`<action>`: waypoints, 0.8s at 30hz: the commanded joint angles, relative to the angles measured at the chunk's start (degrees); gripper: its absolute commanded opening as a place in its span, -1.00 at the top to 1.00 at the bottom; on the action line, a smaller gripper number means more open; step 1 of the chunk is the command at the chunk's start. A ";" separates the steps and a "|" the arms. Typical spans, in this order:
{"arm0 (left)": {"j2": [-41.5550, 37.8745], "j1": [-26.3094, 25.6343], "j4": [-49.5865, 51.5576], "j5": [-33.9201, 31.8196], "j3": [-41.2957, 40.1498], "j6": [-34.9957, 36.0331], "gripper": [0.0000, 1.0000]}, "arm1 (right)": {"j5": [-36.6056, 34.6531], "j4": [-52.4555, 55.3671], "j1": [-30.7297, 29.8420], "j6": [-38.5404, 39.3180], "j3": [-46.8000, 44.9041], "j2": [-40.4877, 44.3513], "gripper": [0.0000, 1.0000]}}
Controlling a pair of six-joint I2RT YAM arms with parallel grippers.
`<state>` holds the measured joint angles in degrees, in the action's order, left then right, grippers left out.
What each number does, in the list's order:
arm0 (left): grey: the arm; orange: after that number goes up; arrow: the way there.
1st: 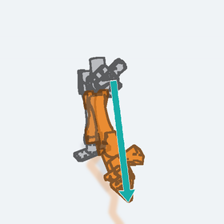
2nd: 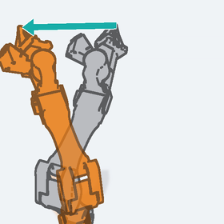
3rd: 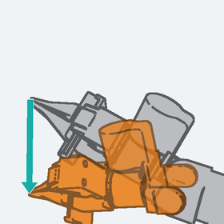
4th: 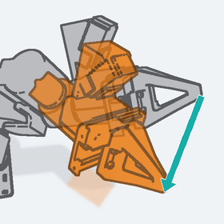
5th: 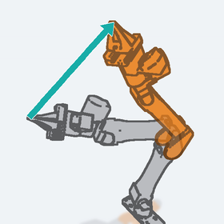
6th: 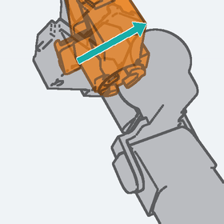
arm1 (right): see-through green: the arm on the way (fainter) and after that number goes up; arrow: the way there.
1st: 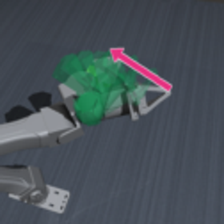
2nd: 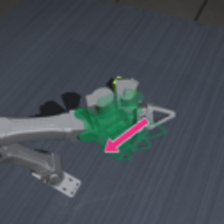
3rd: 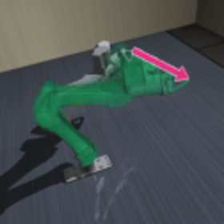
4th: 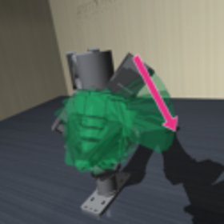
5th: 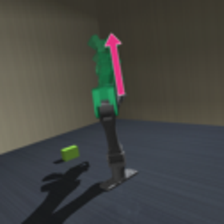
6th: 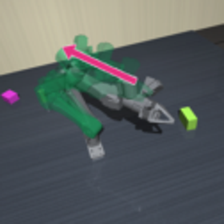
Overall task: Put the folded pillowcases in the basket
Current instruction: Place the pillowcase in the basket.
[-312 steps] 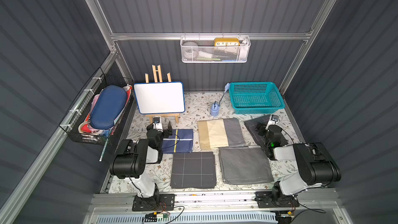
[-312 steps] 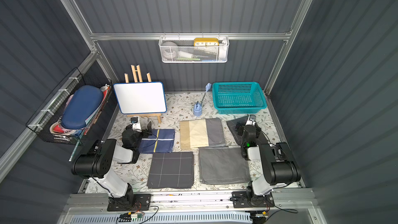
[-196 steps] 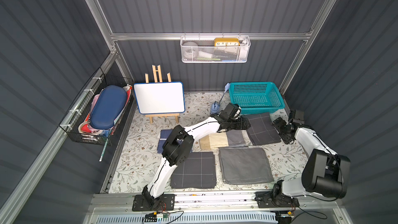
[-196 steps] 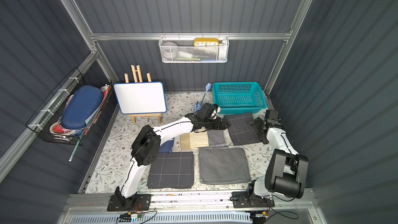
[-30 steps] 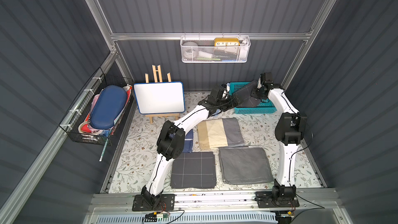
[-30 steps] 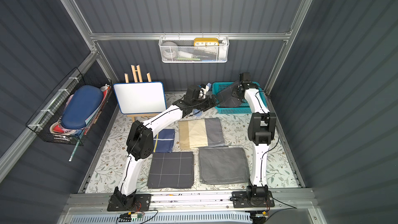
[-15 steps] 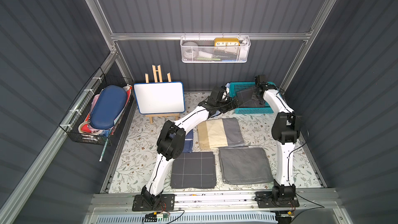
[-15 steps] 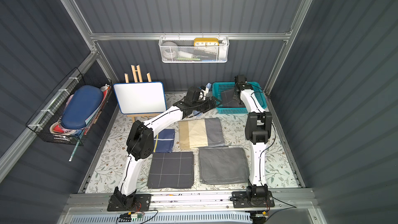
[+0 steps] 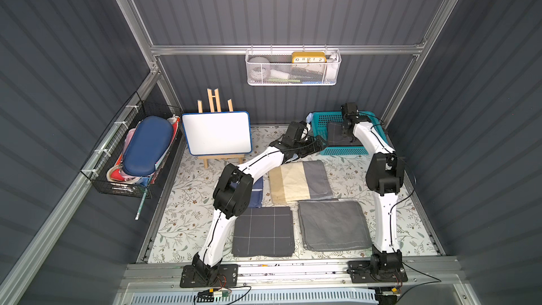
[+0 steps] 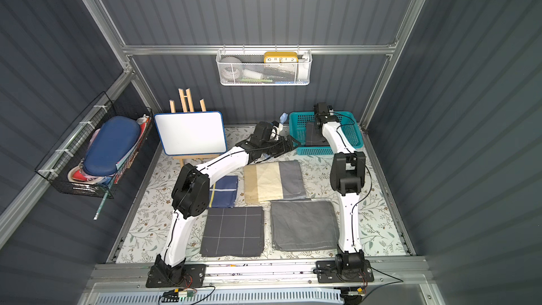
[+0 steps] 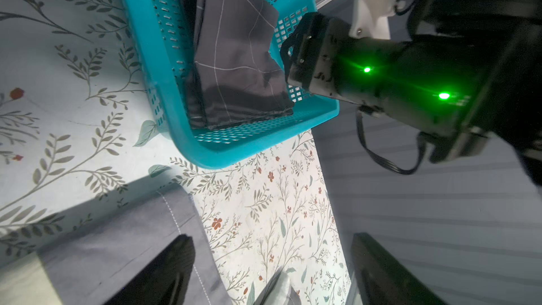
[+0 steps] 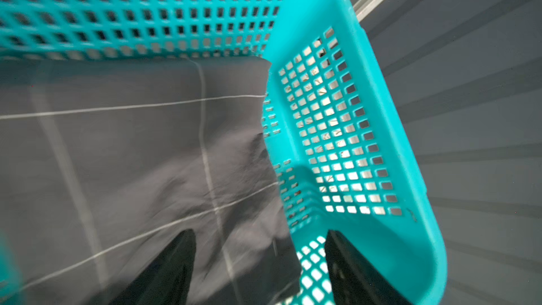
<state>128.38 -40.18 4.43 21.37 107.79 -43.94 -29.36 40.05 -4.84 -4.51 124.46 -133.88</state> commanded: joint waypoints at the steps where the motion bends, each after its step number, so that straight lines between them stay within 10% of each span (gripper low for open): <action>1: -4.74 0.27 -0.11 -1.97 -2.64 2.62 -0.79 | 11.10 -2.77 -0.92 -1.99 -1.77 4.60 -0.54; 9: -8.62 0.26 -0.47 -4.77 -7.95 4.37 -0.82 | 21.00 3.30 -0.96 -5.25 9.59 -5.33 -0.55; 24: -11.74 0.19 -2.18 -5.27 -14.24 5.63 -0.84 | 11.41 1.68 -0.30 -4.91 20.27 -16.33 -0.55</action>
<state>119.61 -40.18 3.03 16.43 94.83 -40.01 -14.44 41.98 -5.65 -10.02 142.10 -149.21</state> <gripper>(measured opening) 0.917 0.777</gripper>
